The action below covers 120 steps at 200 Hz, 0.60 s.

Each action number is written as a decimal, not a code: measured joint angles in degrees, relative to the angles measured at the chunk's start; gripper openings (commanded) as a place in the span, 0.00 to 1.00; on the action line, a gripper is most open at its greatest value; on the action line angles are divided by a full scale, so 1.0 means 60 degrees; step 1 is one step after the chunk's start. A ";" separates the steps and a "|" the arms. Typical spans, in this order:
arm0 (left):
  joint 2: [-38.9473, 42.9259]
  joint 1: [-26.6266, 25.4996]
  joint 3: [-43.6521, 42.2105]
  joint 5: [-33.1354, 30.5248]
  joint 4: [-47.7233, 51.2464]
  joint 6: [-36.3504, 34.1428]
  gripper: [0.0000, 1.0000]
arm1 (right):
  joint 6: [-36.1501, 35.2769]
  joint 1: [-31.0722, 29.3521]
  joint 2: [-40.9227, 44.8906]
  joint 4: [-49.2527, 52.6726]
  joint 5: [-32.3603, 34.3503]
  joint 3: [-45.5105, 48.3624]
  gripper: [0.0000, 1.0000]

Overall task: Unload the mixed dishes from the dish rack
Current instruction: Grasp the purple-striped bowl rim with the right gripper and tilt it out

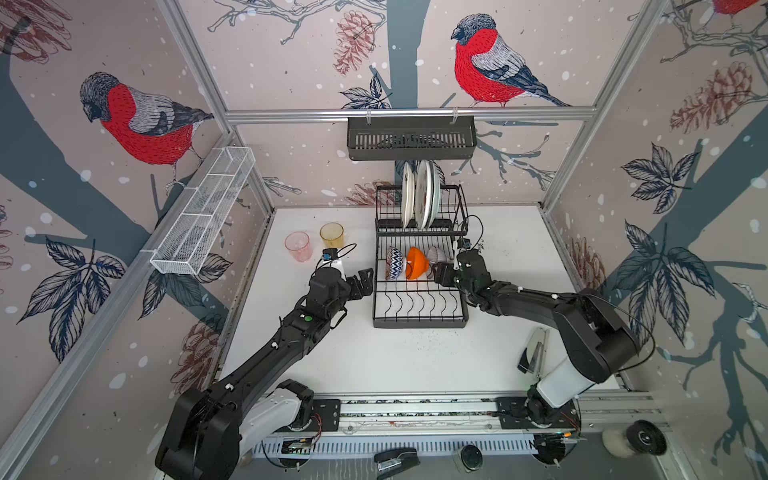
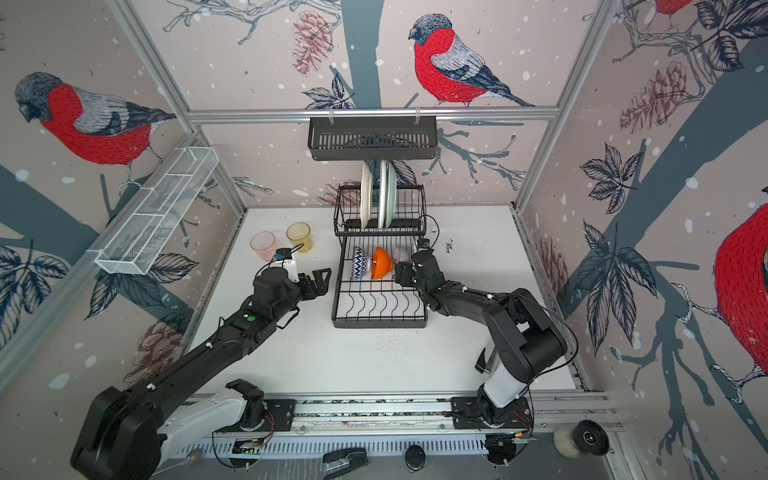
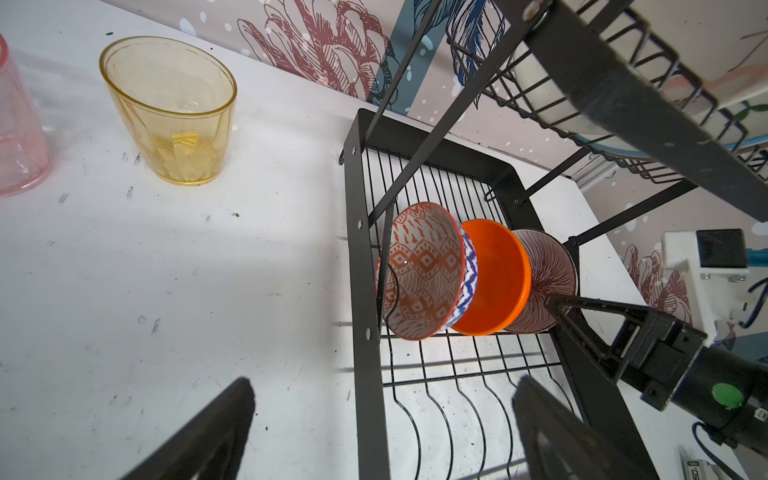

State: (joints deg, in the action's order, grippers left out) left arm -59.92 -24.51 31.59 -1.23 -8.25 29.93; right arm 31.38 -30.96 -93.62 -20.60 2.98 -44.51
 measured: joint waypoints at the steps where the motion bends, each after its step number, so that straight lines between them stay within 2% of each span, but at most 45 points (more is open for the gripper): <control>1: -0.0004 0.0000 0.0000 0.0000 0.0000 0.0000 0.97 | 0.0000 0.0004 -0.0004 -0.0011 -0.0004 0.0000 0.79; 75: -0.0087 0.0000 0.0076 0.0178 0.0000 0.0000 0.97 | 0.0000 0.0102 -0.0306 -0.0510 -0.0503 -0.0117 0.83; 120: -0.0087 0.0000 0.0080 0.0200 0.0000 0.0000 0.97 | 0.0000 -0.0058 -0.0568 -0.0790 -0.0503 -0.0233 0.81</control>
State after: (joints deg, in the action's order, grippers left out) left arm -60.45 -24.51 32.08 -0.03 -8.25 29.93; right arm 31.38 -31.31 -97.03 -25.34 -0.03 -45.91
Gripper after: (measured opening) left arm 0.973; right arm 0.824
